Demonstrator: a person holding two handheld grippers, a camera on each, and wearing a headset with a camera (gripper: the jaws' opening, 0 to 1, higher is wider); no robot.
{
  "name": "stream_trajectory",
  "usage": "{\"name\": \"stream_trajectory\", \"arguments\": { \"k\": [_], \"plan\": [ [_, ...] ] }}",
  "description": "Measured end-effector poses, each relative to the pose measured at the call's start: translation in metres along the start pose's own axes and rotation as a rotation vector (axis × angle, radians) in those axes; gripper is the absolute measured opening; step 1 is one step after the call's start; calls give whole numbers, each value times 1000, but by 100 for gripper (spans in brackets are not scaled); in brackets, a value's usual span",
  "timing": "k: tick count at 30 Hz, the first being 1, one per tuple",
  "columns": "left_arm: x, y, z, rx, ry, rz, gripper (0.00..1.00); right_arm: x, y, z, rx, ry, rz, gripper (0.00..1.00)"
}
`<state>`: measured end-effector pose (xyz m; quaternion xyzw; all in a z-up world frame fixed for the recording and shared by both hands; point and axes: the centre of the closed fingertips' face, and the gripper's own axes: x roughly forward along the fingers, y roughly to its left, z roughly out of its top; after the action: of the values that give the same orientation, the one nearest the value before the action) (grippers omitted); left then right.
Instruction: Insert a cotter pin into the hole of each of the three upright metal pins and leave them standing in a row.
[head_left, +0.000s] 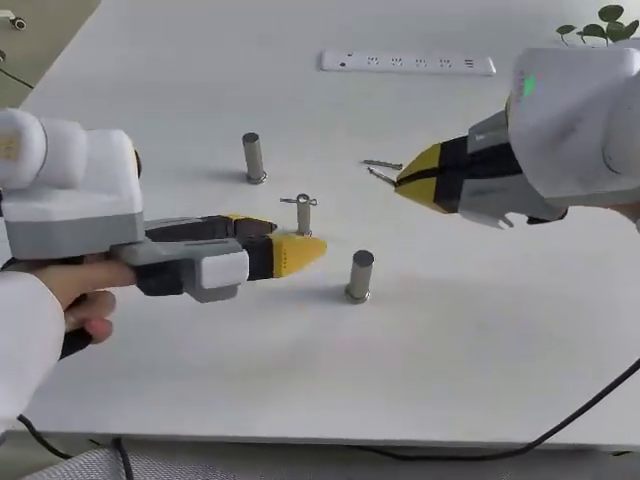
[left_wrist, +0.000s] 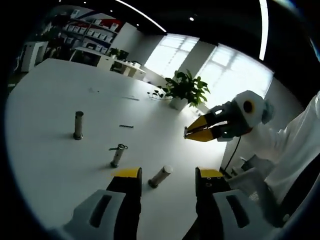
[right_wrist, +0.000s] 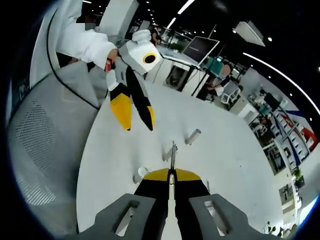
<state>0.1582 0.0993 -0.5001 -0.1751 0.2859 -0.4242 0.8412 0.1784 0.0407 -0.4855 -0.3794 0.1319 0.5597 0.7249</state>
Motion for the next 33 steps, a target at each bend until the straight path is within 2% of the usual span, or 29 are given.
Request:
{"name": "stream_trajectory", "arguments": {
  "k": [5,9,11,14,16,24,27,30,33],
  "plan": [
    [9,-14,-3,-53,18,-40,34,5,20,4,-6,-12,1,0],
    [15,-24,-7,-108,28,-64,25,7,33,7,-12,-25,-9,0],
    [18,-28,-8,-129,26,-74,19,6,37,7,-18,-23,-14,0],
    [23,-33,-7,-156,21,-87,16,3,43,7,-23,-22,-20,0],
    [26,-39,-7,-184,26,-114,12,2,46,7,-37,-18,-25,0],
    [34,-50,-10,-200,59,-148,6,-3,47,5,-103,20,-55,0],
    [35,-50,-11,-200,70,-143,2,-4,45,5,-101,17,-66,0],
    [35,-50,-10,-210,61,-143,2,-4,44,4,-138,31,-73,0],
    [34,-49,-10,-211,65,-140,2,-4,46,5,-145,32,-65,0]
  ]
}}
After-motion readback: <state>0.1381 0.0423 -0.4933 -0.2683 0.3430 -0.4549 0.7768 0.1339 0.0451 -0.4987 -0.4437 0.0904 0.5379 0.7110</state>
